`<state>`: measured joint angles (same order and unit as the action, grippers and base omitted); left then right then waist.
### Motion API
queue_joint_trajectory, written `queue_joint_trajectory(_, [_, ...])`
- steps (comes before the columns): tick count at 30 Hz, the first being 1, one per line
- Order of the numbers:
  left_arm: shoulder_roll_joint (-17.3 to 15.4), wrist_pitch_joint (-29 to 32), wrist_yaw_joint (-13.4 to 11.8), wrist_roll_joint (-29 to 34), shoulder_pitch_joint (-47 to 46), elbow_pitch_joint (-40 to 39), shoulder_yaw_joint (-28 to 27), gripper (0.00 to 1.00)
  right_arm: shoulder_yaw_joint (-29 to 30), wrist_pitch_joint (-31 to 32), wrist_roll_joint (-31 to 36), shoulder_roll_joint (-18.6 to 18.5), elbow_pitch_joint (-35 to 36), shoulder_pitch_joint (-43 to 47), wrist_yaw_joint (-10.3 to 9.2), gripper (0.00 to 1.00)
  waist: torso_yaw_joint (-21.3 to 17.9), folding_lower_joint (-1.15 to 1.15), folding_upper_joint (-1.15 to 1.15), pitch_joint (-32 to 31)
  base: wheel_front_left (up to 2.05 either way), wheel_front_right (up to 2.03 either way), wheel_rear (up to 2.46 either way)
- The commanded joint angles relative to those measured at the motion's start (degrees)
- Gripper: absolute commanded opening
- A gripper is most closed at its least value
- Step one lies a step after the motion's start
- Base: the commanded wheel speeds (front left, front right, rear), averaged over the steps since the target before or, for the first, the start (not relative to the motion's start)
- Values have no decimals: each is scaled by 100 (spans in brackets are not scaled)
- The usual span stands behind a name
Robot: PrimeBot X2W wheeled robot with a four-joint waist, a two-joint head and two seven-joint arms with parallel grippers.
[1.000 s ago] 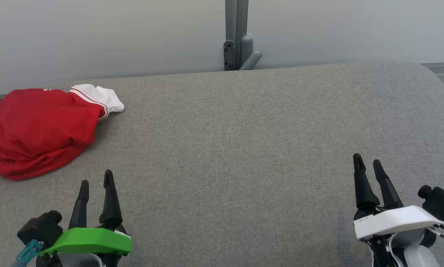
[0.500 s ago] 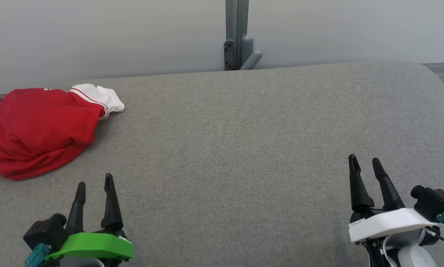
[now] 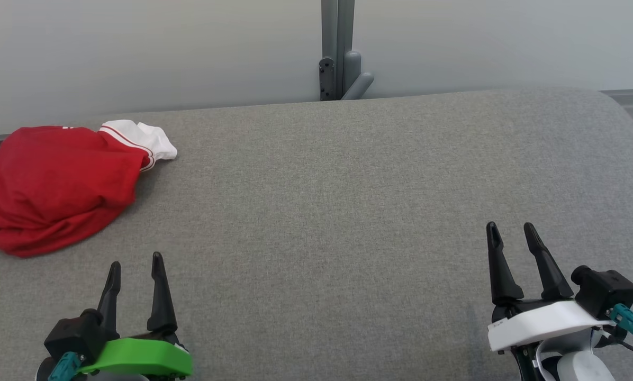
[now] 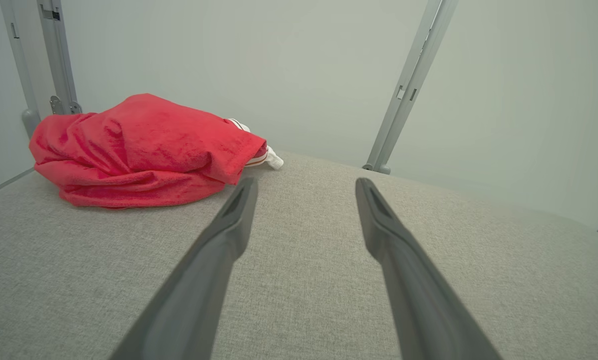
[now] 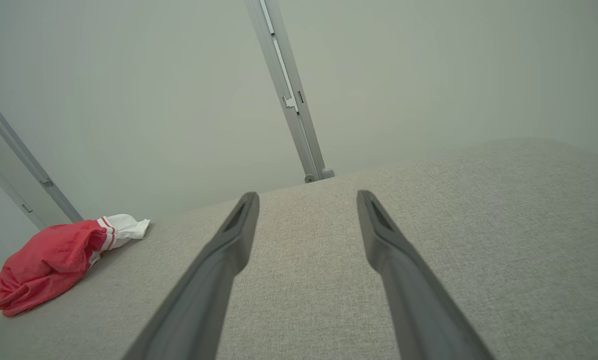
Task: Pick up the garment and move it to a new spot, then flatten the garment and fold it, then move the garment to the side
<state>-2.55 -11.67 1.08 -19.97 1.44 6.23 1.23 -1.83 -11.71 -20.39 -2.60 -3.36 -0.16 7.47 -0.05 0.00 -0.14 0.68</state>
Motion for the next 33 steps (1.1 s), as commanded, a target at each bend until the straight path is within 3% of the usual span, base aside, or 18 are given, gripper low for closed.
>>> queue_joint_trajectory(1, [-44, -35, 19, 164, 34, -20, 7, 100, -20, -53, 132, -36, 53, 61, 3, 100, 0, 0, 10, 1, 0, 0, 0])
queue_joint_trajectory(28, [-49, -352, 28, 1205, 177, 178, 96, 100, -140, -350, 1332, -40, 137, 169, 3, 100, 5, 0, 13, -65, 0, 0, 0])
queue_joint_trajectory(33, [-50, -351, 40, 1083, 177, 216, 51, 100, -143, -356, 1358, -40, 118, 200, 3, 100, 10, 0, 14, -91, 0, 0, 0])
